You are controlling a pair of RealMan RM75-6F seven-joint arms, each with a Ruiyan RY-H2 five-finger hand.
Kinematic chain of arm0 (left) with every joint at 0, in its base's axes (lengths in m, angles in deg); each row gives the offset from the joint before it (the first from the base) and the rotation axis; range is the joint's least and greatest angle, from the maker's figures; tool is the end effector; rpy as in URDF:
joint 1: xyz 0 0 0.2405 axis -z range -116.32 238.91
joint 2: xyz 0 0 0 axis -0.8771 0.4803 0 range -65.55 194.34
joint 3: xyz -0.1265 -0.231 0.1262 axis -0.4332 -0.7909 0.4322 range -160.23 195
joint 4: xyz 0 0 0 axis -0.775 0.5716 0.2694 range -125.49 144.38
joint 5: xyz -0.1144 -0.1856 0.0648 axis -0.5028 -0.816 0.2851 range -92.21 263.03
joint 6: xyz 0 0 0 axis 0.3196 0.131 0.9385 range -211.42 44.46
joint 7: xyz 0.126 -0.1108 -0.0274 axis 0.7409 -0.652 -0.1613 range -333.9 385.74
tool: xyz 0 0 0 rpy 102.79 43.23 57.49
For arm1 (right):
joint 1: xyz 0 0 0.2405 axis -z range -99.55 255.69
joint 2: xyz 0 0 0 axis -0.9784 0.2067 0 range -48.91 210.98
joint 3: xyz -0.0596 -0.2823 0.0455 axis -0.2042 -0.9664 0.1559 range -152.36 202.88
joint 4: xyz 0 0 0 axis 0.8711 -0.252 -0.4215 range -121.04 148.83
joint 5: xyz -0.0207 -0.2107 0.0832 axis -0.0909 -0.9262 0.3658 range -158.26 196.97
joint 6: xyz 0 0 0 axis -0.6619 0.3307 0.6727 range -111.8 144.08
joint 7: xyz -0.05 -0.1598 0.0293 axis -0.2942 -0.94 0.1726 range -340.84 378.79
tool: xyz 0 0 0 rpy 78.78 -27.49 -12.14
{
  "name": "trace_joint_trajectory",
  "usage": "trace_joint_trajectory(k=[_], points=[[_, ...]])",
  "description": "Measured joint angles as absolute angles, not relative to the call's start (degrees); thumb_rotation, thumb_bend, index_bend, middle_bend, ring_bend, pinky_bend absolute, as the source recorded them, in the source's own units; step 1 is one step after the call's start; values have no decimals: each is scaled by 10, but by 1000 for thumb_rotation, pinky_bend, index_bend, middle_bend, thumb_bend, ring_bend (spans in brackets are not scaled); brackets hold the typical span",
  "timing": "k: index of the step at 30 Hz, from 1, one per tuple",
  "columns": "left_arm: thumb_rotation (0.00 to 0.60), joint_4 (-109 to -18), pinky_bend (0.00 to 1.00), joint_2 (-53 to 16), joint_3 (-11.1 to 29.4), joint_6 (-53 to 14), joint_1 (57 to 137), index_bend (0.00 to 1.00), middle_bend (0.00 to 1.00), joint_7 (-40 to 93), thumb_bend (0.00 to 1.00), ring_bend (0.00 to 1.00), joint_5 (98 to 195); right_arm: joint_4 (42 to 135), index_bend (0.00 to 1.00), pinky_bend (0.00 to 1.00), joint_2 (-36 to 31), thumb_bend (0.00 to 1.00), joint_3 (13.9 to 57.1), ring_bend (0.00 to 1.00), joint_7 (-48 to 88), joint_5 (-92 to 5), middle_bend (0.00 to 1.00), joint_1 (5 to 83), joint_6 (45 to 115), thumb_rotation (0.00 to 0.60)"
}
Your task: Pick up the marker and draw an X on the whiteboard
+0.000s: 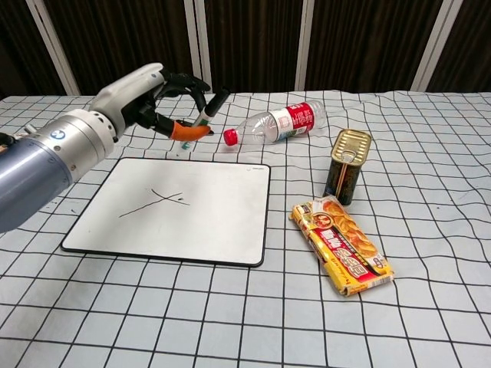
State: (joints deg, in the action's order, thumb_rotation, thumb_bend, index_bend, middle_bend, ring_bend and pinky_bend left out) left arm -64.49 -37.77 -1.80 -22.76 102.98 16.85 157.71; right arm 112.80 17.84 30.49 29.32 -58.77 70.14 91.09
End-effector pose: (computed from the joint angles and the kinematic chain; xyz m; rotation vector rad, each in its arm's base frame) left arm -0.1210 0.4124 -0.0669 -1.5366 -1.3266 -1.4782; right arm -0.3401 -0.2341 0.1382 1.2727 -1.2531 1.0117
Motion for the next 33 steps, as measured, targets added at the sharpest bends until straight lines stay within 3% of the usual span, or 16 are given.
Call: trace_joint_trajectory(k=[11, 23, 29, 33], points=[[600, -600, 9, -308, 36, -247, 1022, 693, 147, 316, 496, 0, 1587, 1131, 0, 0, 177, 313, 304, 0, 282, -584, 0, 701, 909, 600], [600, -512, 4, -292, 101, -284, 1010, 675, 134, 440, 482, 0, 1580, 1133, 0, 0, 178, 312, 305, 0, 278, -580, 0, 700, 907, 600], [600, -486, 0, -301, 111, -287, 1003, 509, 16, 448, 356, 0, 1579, 1133, 0, 0, 178, 312, 305, 0, 278, -580, 0, 700, 906, 600], [600, -483, 0, -305, 108, -285, 999, 401, 0, 451, 294, 0, 1571, 1133, 0, 0, 178, 312, 304, 0, 278, -580, 0, 700, 906, 600]])
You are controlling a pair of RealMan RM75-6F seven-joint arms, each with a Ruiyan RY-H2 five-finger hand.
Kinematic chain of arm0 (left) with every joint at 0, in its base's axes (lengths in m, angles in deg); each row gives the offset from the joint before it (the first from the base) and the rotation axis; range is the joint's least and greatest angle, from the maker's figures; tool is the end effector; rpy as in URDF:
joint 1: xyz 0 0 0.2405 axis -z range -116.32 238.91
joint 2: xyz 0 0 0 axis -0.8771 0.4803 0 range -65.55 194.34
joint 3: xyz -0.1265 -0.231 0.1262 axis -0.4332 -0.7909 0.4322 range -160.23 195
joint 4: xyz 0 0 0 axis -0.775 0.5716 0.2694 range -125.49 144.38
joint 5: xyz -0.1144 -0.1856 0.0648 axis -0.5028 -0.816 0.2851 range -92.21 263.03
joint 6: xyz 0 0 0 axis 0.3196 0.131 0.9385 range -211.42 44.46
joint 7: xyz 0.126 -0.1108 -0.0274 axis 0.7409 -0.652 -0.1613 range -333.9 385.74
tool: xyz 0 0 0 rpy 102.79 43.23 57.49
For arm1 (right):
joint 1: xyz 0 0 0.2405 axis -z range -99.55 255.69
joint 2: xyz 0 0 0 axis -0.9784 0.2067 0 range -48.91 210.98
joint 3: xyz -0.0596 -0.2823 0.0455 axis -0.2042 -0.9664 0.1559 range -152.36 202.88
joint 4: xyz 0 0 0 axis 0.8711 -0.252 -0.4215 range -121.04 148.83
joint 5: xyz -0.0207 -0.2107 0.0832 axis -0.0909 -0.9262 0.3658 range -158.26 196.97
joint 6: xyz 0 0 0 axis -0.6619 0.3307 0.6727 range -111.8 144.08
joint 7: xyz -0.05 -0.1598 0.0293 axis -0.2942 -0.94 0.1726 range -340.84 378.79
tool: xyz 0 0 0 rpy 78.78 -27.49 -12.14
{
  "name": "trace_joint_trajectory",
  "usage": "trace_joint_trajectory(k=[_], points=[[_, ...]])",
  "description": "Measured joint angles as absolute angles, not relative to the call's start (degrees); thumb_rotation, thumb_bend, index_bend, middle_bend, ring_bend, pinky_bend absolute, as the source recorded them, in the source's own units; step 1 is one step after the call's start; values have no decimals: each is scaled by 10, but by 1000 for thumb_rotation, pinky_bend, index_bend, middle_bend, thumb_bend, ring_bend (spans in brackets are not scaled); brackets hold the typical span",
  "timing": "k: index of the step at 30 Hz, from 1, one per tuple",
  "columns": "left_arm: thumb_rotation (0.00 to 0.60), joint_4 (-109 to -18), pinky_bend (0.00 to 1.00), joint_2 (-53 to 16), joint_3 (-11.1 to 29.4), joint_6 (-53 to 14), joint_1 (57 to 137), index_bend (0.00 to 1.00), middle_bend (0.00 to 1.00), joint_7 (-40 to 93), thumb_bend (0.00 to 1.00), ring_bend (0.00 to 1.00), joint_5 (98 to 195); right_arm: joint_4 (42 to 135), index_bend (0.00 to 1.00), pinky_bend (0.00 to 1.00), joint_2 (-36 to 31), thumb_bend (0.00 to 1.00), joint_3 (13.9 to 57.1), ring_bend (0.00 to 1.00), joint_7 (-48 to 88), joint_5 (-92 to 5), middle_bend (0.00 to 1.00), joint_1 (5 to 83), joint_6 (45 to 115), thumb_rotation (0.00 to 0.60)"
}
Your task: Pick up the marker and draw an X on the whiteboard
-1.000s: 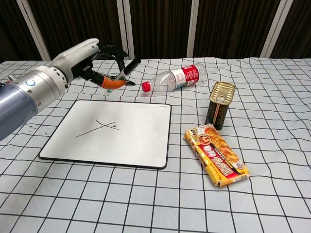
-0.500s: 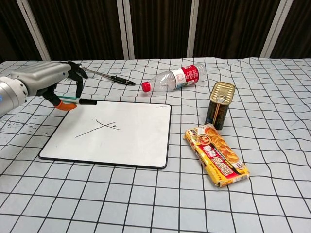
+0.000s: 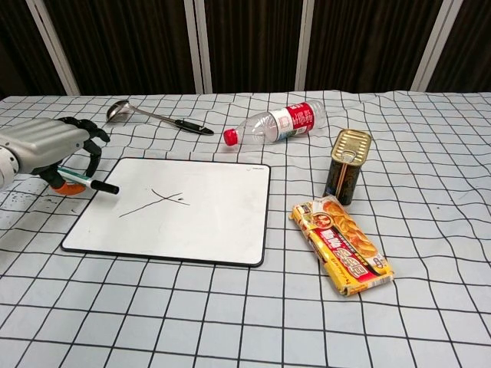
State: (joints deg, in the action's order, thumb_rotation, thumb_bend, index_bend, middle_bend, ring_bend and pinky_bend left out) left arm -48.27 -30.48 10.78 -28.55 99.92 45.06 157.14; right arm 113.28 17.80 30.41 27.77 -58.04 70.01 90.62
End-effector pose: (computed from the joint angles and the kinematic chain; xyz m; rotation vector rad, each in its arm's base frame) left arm -0.2755 0.4253 -0.0361 -1.8145 -0.6461 -0.6326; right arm -0.3400 -0.2339 0.1360 1.2791 -1.2520 0.9884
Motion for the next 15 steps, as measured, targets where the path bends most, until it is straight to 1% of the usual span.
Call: trace_joint_trajectory(k=[4, 9, 15], points=[[600, -492, 0, -306, 100, -278, 994, 275, 0, 447, 258, 0, 1562, 1133, 0, 0, 178, 312, 304, 0, 278, -581, 0, 701, 907, 600], [600, -517, 0, -298, 94, -263, 983, 244, 0, 440, 242, 0, 1556, 1133, 0, 0, 179, 312, 304, 0, 278, -581, 0, 701, 907, 600], [600, -572, 0, -270, 89, -225, 960, 214, 0, 425, 225, 0, 1554, 1132, 0, 0, 179, 312, 304, 0, 278, -581, 0, 701, 907, 600]])
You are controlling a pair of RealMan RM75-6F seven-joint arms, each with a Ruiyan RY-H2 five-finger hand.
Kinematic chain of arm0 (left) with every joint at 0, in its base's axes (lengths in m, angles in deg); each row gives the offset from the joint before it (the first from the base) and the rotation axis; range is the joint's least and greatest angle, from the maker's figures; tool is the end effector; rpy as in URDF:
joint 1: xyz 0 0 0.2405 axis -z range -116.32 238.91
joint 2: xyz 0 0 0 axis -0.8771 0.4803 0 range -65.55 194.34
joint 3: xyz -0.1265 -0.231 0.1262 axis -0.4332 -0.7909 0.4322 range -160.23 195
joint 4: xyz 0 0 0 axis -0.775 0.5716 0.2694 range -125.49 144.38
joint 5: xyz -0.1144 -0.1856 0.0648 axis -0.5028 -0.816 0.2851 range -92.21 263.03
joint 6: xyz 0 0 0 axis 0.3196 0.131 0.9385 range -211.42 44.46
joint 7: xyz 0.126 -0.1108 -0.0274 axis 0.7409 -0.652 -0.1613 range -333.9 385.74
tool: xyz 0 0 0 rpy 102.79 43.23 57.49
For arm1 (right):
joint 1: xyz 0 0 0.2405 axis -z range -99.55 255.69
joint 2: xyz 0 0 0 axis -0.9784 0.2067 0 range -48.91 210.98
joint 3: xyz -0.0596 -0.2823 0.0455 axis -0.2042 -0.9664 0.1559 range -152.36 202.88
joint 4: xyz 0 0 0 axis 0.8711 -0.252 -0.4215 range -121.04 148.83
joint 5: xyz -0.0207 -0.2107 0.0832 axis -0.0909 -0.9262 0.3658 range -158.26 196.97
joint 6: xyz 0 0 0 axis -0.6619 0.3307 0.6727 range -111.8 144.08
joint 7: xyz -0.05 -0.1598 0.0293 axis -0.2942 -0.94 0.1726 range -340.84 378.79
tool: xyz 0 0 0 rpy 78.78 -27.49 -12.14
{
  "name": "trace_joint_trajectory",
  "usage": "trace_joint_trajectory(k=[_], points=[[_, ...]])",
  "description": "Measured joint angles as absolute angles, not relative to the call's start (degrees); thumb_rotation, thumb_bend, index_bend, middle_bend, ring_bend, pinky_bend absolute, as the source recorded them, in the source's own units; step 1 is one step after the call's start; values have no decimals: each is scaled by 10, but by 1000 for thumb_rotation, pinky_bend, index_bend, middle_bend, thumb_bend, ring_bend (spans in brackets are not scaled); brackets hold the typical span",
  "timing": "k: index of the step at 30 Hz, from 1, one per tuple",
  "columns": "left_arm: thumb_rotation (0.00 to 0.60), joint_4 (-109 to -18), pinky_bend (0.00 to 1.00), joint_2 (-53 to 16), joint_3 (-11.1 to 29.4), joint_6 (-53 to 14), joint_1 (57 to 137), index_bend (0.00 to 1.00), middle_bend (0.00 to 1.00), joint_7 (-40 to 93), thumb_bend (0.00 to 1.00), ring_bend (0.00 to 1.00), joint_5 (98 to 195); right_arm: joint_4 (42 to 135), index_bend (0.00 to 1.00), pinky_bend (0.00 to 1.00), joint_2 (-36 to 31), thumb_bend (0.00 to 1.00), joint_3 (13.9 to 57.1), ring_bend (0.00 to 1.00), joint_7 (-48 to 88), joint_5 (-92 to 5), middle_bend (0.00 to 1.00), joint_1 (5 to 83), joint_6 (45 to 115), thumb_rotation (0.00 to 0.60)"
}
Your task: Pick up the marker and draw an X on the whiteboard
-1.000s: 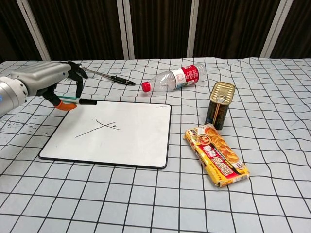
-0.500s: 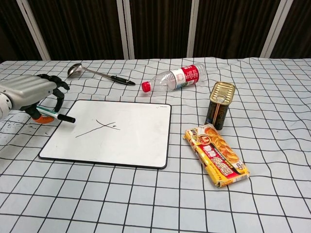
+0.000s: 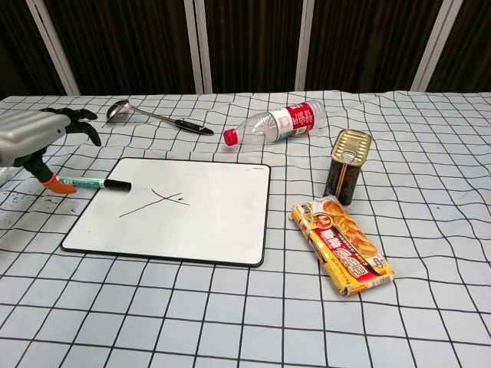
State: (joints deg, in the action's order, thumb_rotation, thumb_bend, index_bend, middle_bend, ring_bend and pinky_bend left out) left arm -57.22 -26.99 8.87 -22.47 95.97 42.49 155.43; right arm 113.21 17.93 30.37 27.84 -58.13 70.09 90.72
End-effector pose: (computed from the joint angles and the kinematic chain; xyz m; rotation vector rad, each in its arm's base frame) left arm -0.2736 0.4050 -0.0113 -1.6845 -0.7723 -0.7721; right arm -0.3406 -0.2334 0.1370 1.2791 -1.2492 0.9871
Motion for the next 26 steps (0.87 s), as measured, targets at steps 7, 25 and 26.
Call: trace_joint_trajectory(k=[7, 25, 26], points=[[600, -710, 0, -186, 96, -142, 899, 109, 0, 392, 155, 0, 1571, 1131, 0, 0, 180, 312, 302, 0, 273, -583, 0, 701, 907, 600], [600, -850, 0, 24, 223, 50, 698, 0, 0, 315, 107, 0, 1685, 1092, 0, 0, 156, 312, 293, 0, 184, -636, 0, 705, 957, 600], [600, -849, 0, 26, 221, 52, 696, 0, 0, 311, 107, 0, 1686, 1092, 0, 0, 156, 312, 293, 0, 185, -635, 0, 705, 957, 600]])
